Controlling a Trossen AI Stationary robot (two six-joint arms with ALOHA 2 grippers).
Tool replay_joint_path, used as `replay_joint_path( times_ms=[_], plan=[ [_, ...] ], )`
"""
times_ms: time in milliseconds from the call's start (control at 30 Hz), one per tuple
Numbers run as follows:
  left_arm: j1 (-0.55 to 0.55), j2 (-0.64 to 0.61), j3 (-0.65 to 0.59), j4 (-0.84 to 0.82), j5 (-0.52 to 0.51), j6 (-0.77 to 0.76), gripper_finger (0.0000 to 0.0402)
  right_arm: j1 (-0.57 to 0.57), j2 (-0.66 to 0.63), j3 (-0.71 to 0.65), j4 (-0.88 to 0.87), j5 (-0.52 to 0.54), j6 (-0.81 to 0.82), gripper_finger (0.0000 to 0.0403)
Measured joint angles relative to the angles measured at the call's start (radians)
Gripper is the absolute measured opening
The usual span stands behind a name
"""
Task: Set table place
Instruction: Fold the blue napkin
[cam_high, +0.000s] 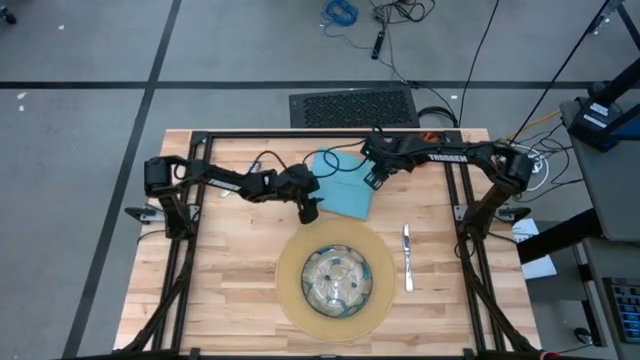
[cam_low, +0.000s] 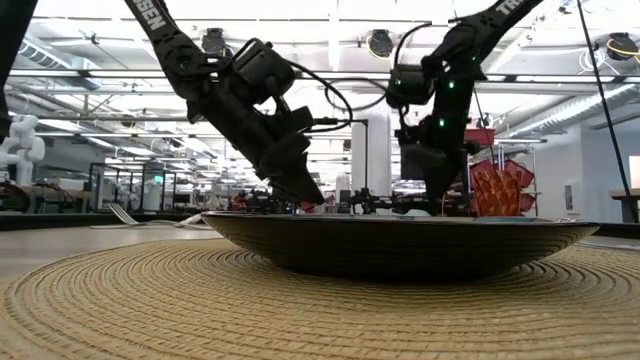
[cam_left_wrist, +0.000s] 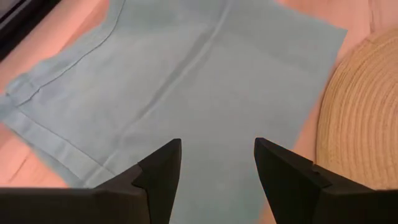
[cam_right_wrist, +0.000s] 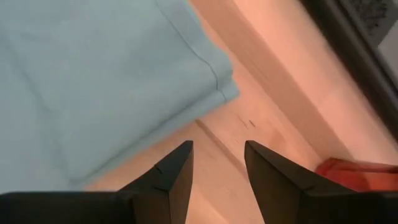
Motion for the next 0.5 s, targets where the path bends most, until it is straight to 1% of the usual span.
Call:
replay_joint_path(
  times_ms=[33,100,233,333,500],
  plan=[
    [0.008,0.0,0.0,0.0,0.01,0.014,0.0189,0.007,-0.013,0.0,0.002,-0.009,0.01,0.0137],
    [0.025,0.0,0.0,0.005,0.019,0.031,0.0189,0.028,-0.033,0.0,0.019,-0.061,0.041,0.0137],
    [0.056,0.0,0.0,0.05,0.063,0.069,0.0189,0.105,-0.039,0.001,0.084,-0.129,0.089,0.0137],
    [0.073,0.0,0.0,0.083,0.112,0.089,0.0189,0.149,-0.024,0.001,0.126,-0.128,0.119,0.0137],
    [0.092,0.003,0.0,0.093,0.183,0.124,0.0189,0.161,0.022,0.001,0.106,-0.129,0.16,0.0137]
  ],
)
